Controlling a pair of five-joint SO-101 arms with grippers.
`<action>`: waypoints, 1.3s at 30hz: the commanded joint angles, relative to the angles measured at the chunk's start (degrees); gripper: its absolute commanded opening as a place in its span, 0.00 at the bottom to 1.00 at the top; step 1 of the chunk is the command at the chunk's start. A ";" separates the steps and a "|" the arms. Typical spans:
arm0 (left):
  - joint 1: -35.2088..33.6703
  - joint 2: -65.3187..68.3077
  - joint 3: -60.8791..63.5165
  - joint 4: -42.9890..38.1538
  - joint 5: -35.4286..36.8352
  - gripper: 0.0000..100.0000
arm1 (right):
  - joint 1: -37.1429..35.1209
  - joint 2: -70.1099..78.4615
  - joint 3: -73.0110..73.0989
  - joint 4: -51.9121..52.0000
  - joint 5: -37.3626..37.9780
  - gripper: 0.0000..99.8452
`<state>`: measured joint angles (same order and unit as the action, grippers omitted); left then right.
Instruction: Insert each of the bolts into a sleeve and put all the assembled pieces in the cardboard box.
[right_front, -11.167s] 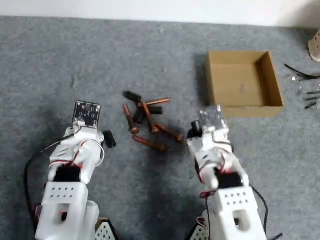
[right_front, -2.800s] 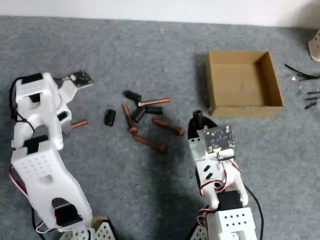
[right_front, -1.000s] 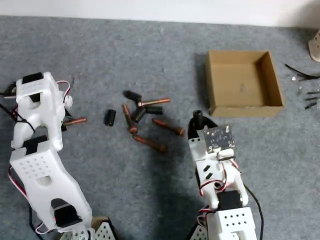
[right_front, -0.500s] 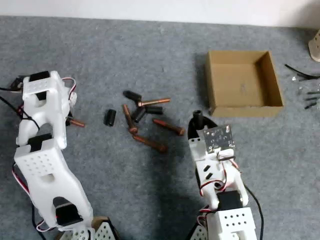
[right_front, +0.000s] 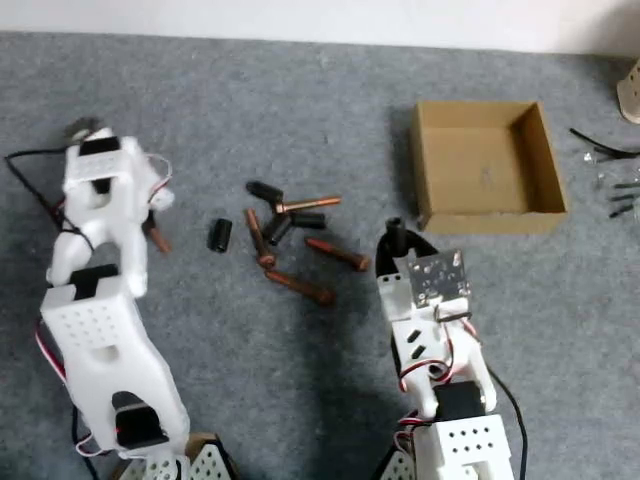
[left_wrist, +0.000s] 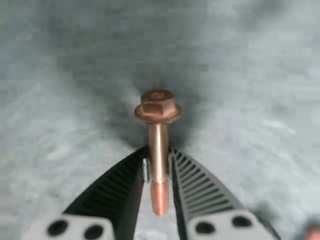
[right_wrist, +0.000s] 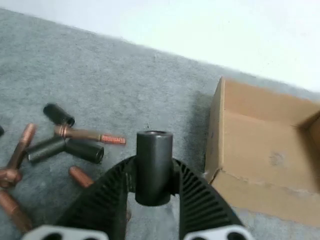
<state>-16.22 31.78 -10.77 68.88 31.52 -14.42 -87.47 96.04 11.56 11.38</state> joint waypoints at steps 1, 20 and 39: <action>3.82 -9.27 -2.24 -2.37 -4.40 0.00 | -2.95 -0.48 6.55 -4.26 -0.53 0.01; 17.27 -64.66 33.36 -12.84 -4.31 0.00 | -9.63 8.75 7.25 -9.63 4.48 0.01; 30.37 -114.77 89.45 -58.64 1.05 0.00 | -13.32 8.84 7.25 -7.69 4.75 0.01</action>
<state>12.09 -78.55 75.56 19.03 28.70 -27.08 -78.77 96.04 4.26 15.34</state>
